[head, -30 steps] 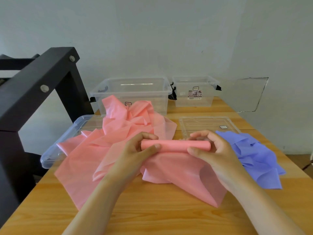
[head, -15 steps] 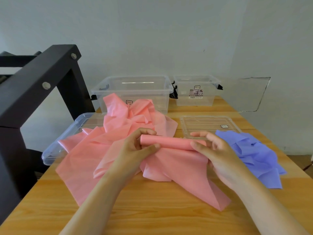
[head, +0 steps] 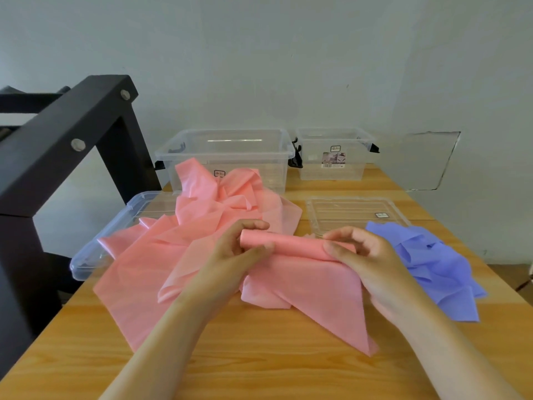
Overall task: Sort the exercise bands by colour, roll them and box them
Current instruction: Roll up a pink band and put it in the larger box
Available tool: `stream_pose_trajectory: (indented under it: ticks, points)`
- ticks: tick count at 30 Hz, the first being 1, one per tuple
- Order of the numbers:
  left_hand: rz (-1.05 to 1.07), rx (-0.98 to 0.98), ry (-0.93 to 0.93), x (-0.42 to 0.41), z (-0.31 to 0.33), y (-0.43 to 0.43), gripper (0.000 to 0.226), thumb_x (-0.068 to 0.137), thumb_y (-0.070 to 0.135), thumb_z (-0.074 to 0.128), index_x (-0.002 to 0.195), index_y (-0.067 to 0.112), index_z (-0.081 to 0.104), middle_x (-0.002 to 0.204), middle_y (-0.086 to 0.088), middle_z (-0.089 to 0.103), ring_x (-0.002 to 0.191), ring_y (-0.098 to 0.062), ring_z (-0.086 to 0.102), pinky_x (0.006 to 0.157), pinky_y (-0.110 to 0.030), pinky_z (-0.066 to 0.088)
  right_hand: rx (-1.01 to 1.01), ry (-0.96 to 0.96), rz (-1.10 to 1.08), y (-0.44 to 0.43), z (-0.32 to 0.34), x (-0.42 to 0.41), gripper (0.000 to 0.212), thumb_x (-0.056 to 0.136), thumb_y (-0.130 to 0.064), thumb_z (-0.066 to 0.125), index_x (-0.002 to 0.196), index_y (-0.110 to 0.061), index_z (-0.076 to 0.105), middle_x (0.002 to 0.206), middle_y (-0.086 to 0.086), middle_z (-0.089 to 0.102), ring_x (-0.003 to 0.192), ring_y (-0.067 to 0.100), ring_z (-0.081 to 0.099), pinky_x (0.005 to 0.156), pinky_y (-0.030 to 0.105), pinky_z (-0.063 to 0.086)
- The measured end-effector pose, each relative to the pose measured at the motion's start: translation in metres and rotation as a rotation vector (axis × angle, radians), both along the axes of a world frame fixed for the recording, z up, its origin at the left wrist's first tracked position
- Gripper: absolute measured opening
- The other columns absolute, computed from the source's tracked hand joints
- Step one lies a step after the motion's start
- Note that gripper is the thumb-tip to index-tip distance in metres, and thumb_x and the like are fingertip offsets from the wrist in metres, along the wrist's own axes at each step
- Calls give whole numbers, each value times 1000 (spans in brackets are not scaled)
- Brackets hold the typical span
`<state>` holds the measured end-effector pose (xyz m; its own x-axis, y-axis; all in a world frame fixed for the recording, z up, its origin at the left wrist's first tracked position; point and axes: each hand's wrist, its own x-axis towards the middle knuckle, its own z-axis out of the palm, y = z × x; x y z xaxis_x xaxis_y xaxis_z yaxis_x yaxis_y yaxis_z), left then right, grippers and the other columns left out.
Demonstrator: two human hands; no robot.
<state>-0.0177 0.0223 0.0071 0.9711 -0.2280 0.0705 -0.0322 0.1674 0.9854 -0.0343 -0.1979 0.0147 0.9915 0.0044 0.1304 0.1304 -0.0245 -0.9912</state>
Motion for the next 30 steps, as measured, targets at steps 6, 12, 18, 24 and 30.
stream_pose_trajectory:
  ticks: [6,12,18,24,30]
  points:
    - [32,151,-25,2,-3,-4,16,76,36,74,89,29,68,81,9,62,65,-7,55,54,-17,42,80,-31,9,-3,4,-1,22,76,-9,75,90,-26,71,90,-7,73,83,8,65,71,20,48]
    - [-28,-18,-3,3,-3,0,36,72,24,84,104,25,66,95,-1,60,80,-13,58,65,-21,49,52,50,-14,0,1,0,8,74,-21,75,82,-22,71,85,-8,74,80,8,65,71,25,45]
    - [10,133,-31,1,-2,-3,24,72,39,72,94,33,66,94,6,63,69,-10,57,55,-22,42,114,-69,40,-3,8,-2,26,66,-17,80,85,-31,71,98,-2,72,92,14,64,79,27,47]
    - [-25,-13,-53,1,-2,-1,32,68,28,83,96,28,67,113,-10,67,92,-22,62,79,-41,48,72,9,22,-2,3,0,17,64,-30,77,79,-29,71,92,-2,73,86,17,63,72,28,44]
    - [46,100,-26,0,-3,-5,17,73,36,71,88,30,67,89,6,62,68,-13,57,51,-23,43,57,-97,40,-2,7,-1,28,74,-8,76,90,-31,69,100,-1,73,91,12,66,78,25,49]
